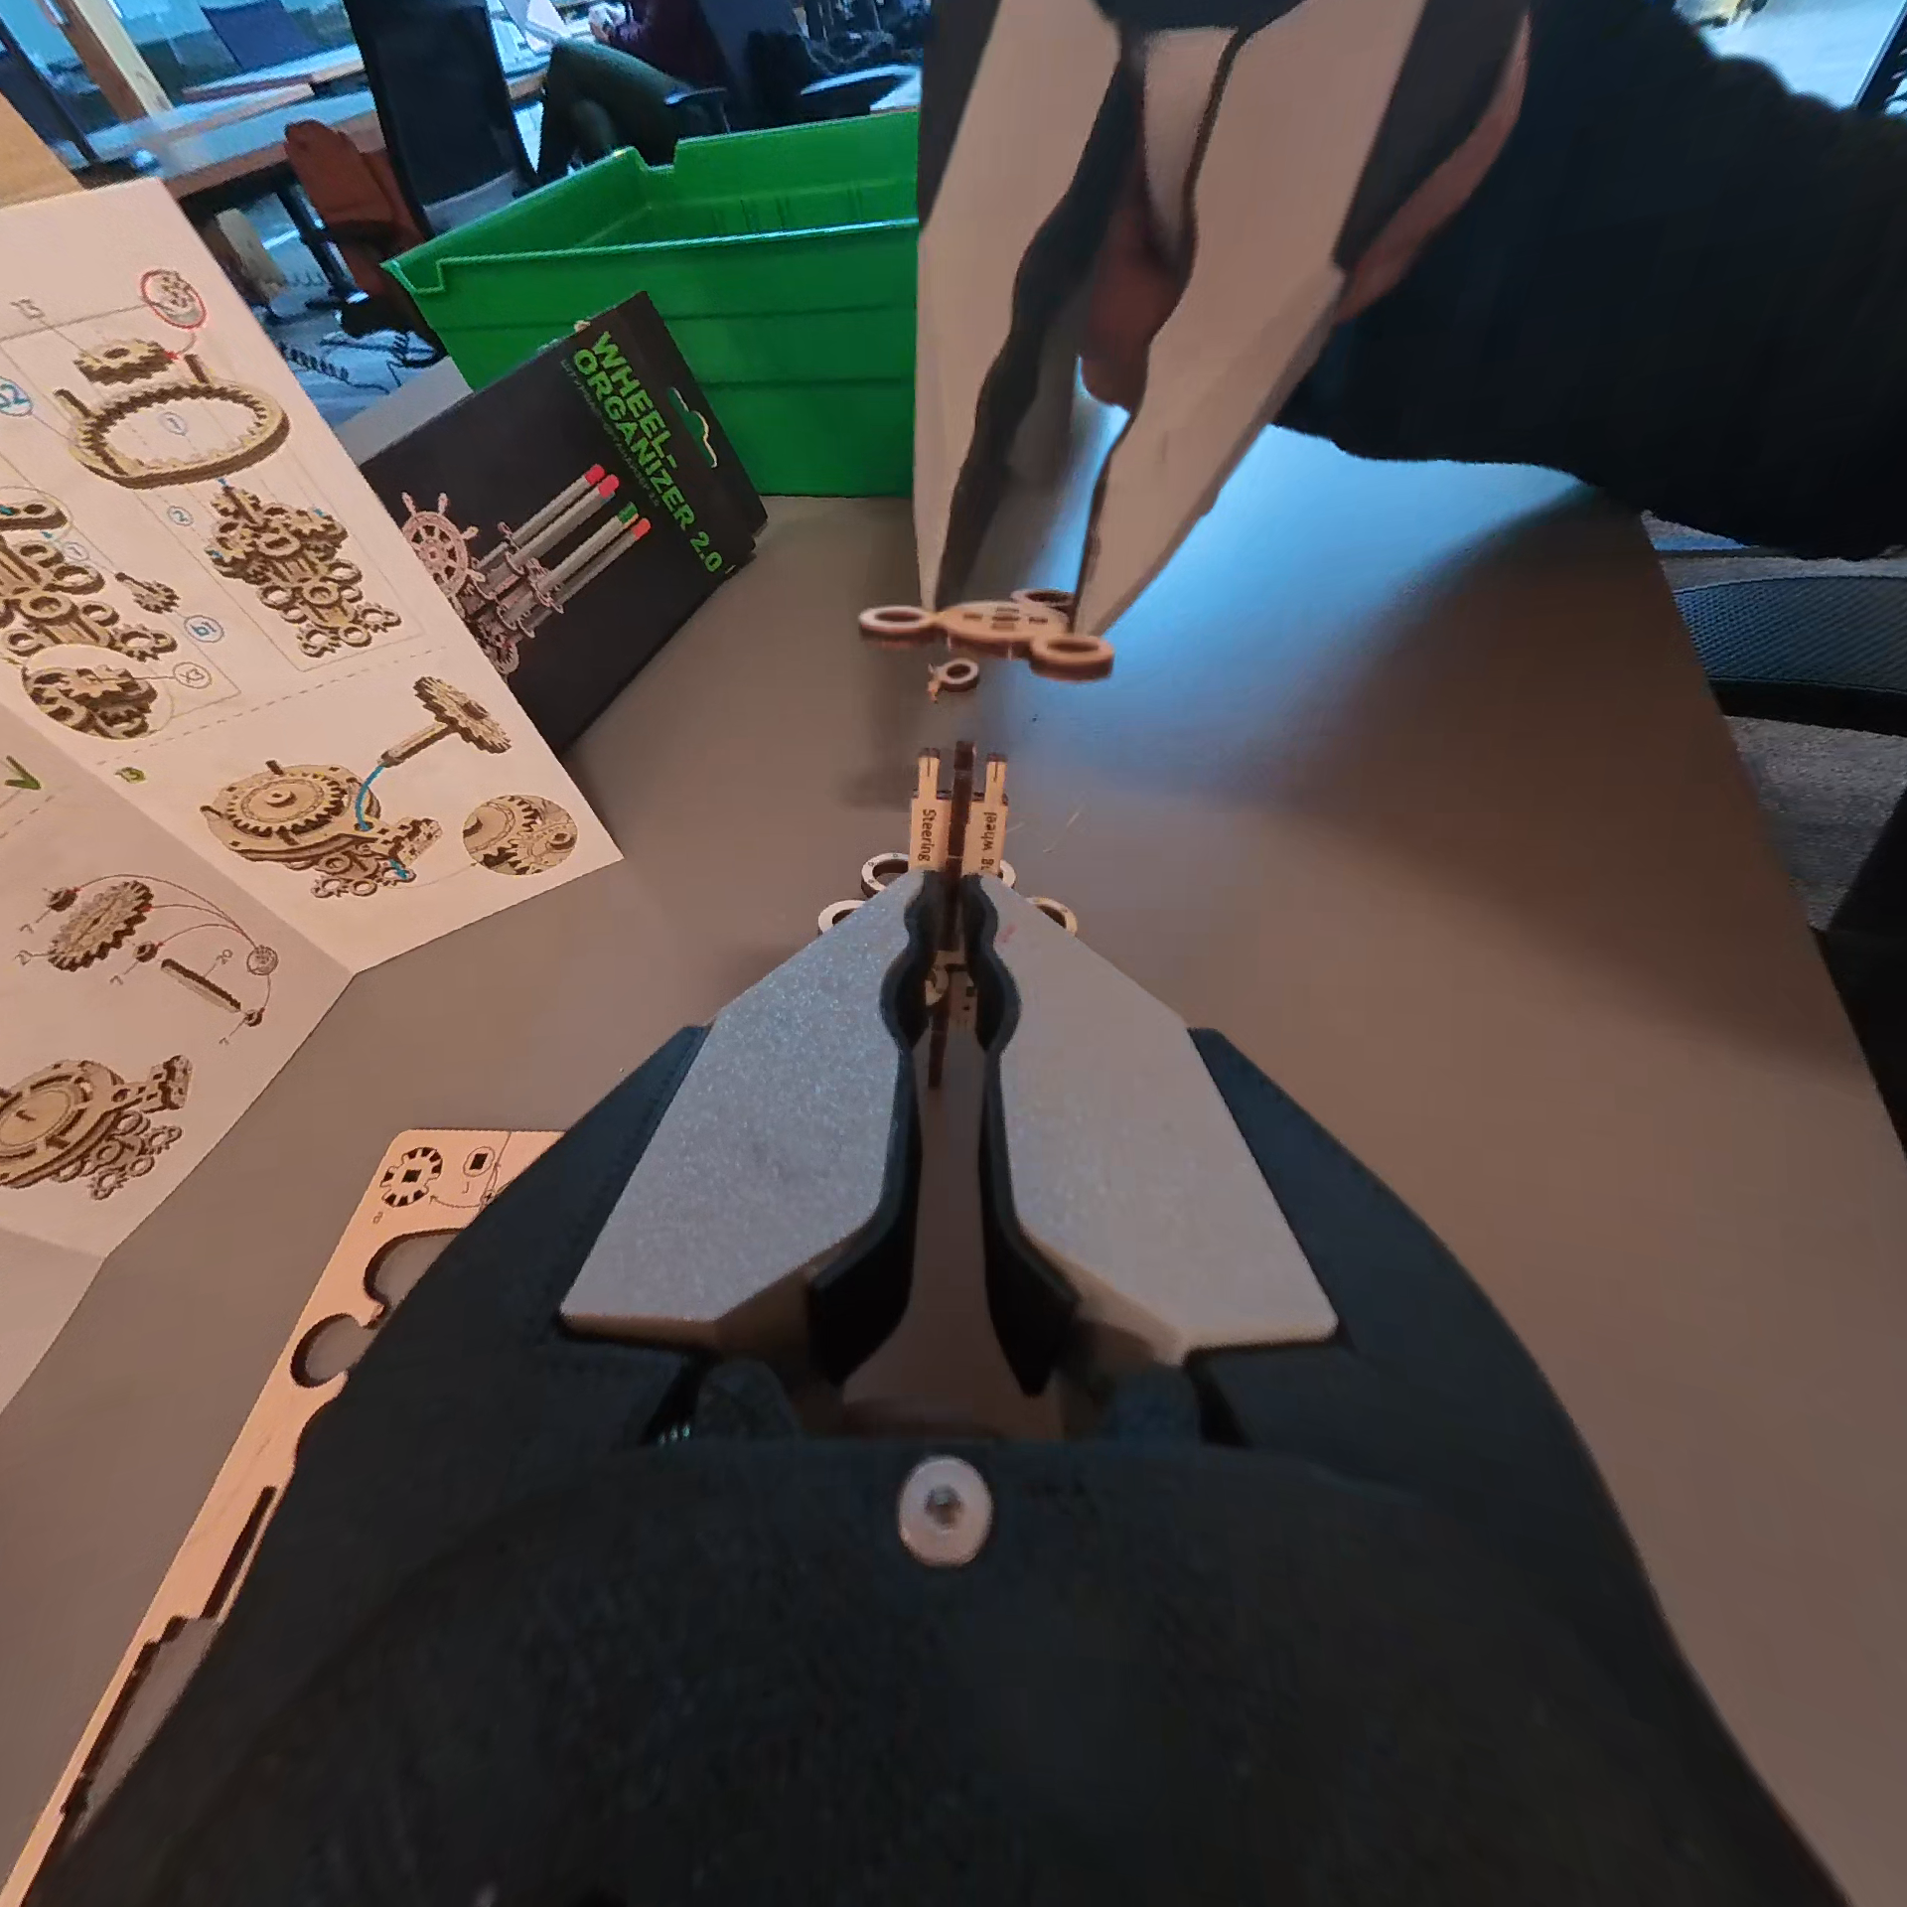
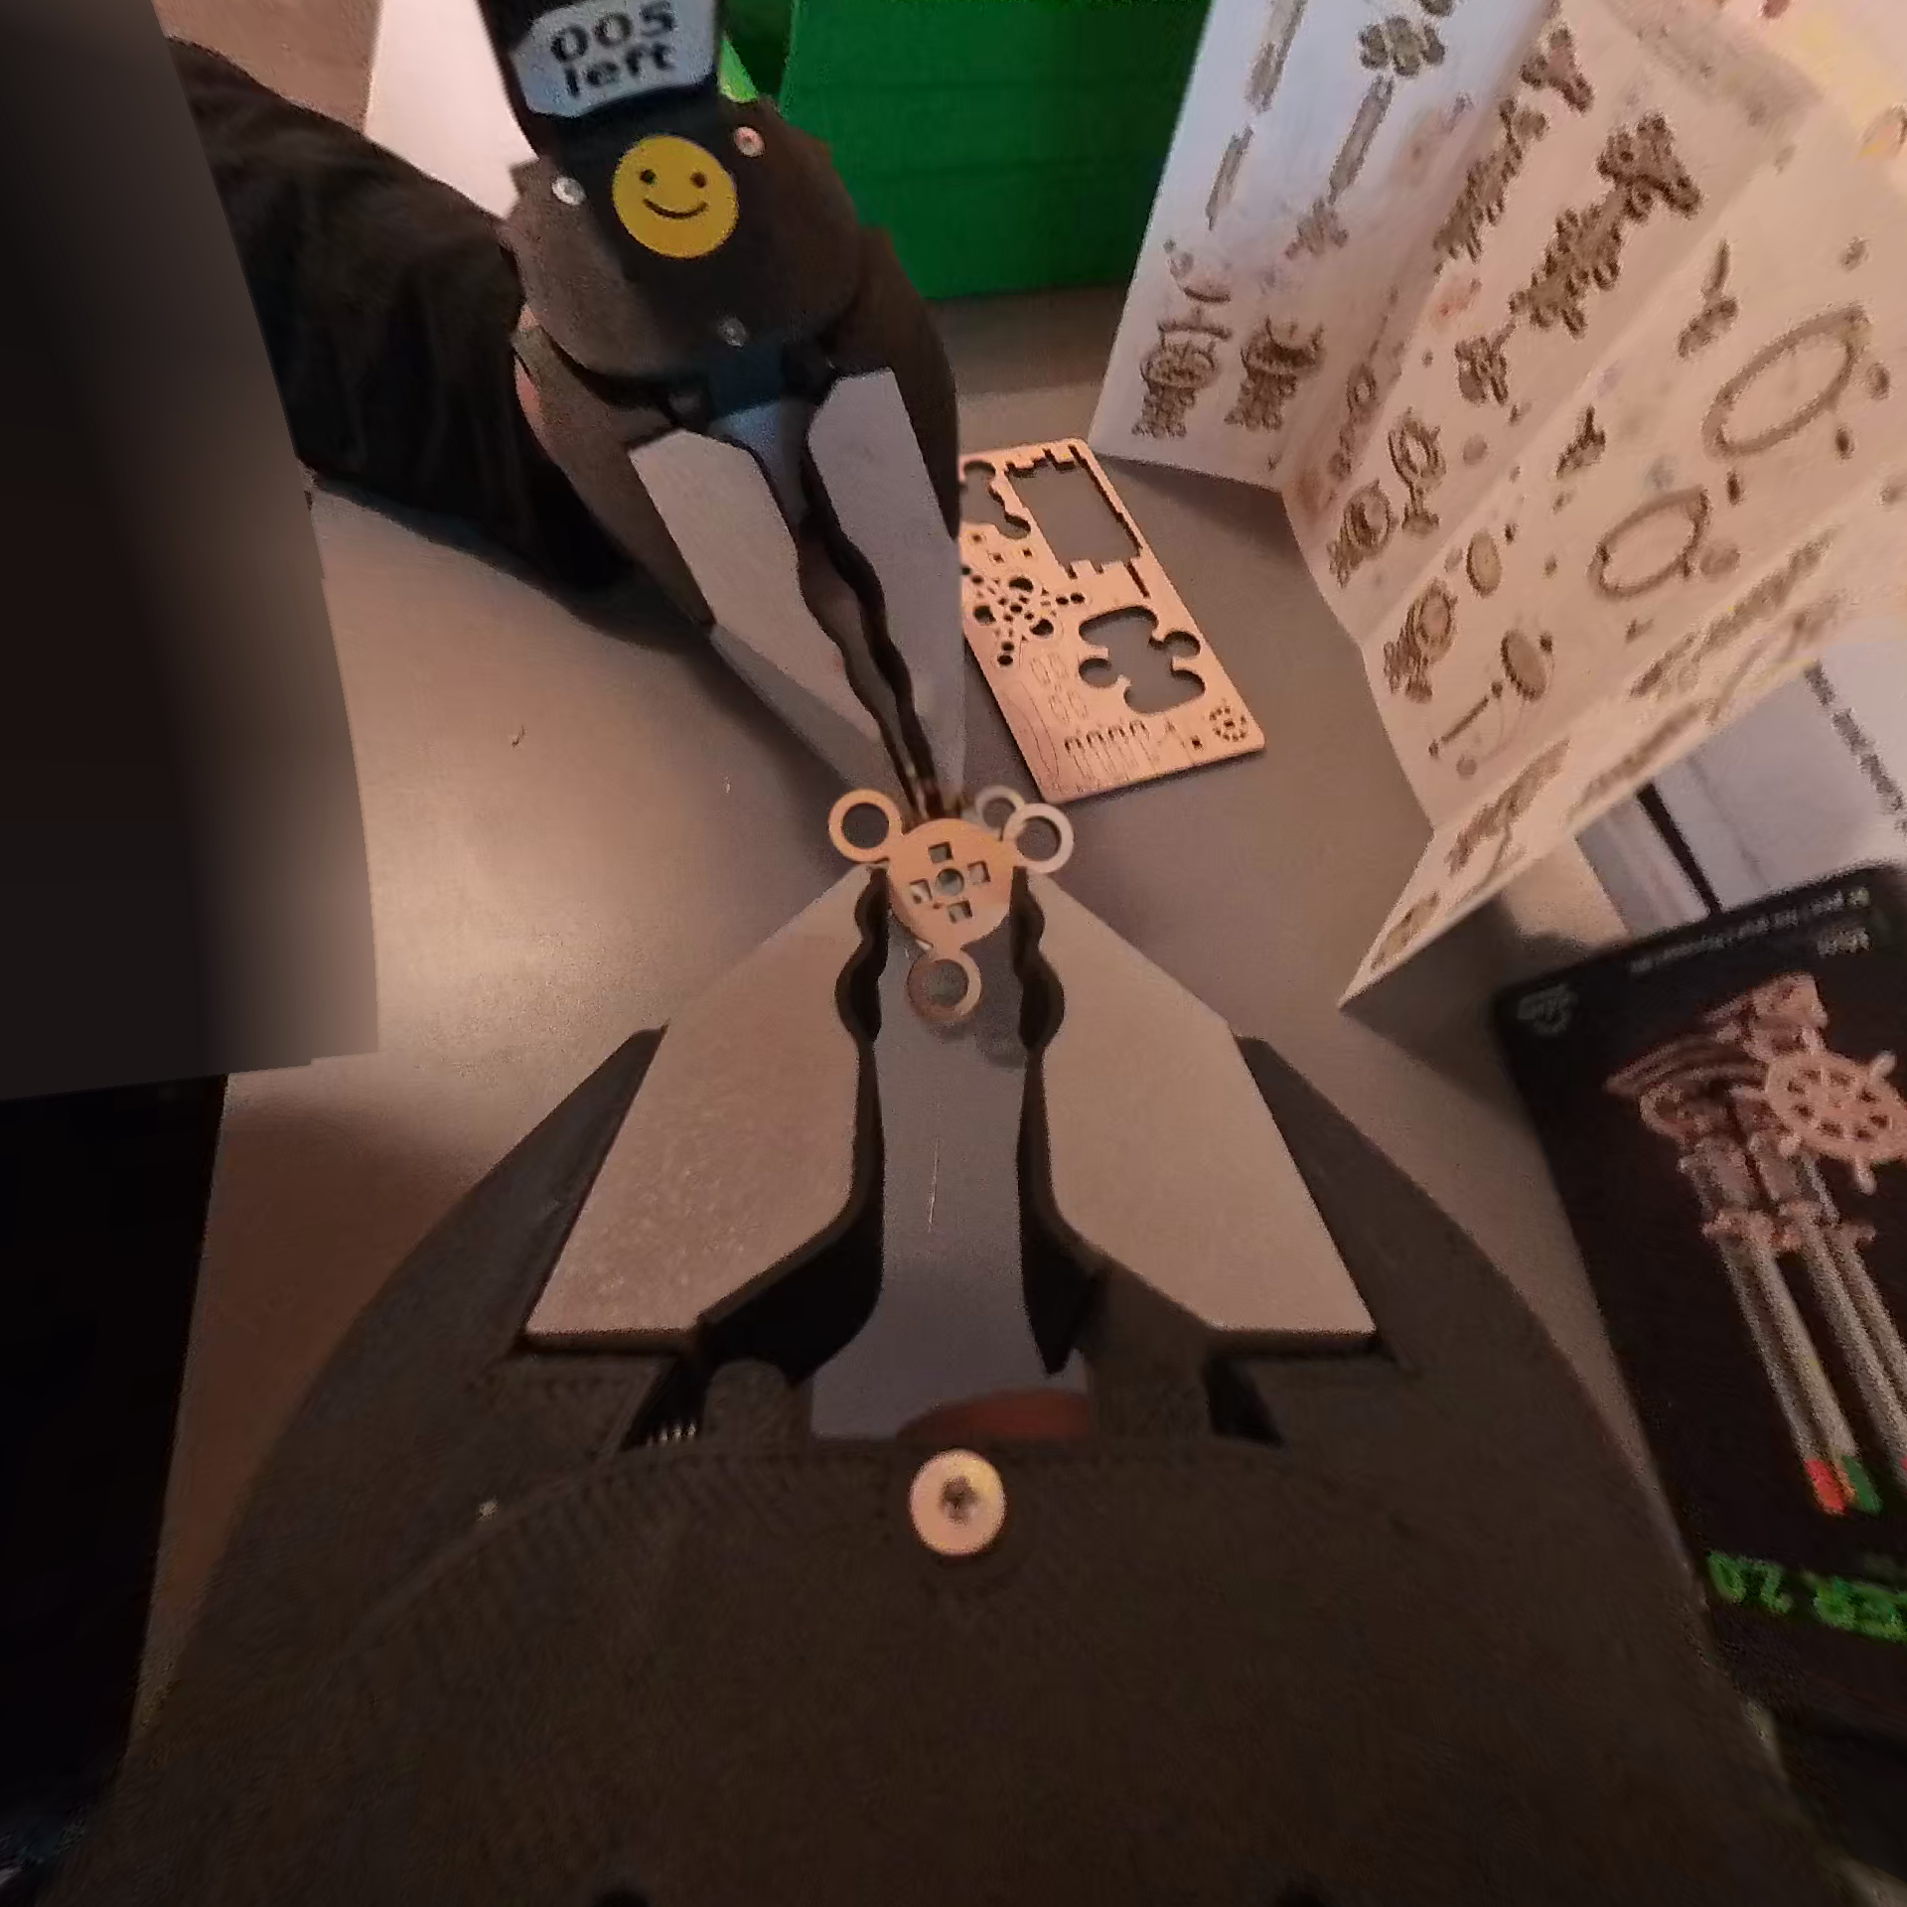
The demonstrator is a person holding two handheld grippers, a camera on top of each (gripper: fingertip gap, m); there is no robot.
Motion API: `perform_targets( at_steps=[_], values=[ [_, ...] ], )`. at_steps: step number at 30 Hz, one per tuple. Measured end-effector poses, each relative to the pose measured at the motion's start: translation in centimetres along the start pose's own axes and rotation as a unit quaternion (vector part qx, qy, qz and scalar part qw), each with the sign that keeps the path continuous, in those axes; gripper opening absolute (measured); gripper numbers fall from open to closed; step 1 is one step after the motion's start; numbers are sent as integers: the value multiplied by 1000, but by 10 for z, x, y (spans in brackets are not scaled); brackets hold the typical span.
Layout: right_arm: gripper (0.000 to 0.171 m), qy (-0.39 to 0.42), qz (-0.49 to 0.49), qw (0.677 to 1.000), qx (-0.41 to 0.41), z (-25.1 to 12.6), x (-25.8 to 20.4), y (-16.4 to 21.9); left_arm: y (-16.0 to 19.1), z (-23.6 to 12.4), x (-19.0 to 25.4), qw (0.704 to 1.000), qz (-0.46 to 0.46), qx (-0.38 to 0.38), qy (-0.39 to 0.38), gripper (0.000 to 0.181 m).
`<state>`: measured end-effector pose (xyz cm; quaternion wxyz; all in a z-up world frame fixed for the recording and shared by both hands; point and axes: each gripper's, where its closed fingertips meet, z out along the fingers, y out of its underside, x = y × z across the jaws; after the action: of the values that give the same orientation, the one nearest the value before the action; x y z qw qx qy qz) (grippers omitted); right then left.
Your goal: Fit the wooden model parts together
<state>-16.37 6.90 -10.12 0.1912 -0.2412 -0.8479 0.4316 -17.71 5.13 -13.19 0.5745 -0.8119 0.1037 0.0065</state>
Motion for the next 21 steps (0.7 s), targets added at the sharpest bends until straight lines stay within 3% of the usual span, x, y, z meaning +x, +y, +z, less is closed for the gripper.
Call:
perform_targets(
  at_steps=[7, 21],
  values=[
    [20, 8, -66, 998, -14, 16, -12, -18, 0, -2, -1, 1000, -7, 3, 4, 0],
    [19, 60, -156, 986, -18, 26, -25, -16, 2, -8, 2, 1000, 19, 6, 7, 0]
  ],
)
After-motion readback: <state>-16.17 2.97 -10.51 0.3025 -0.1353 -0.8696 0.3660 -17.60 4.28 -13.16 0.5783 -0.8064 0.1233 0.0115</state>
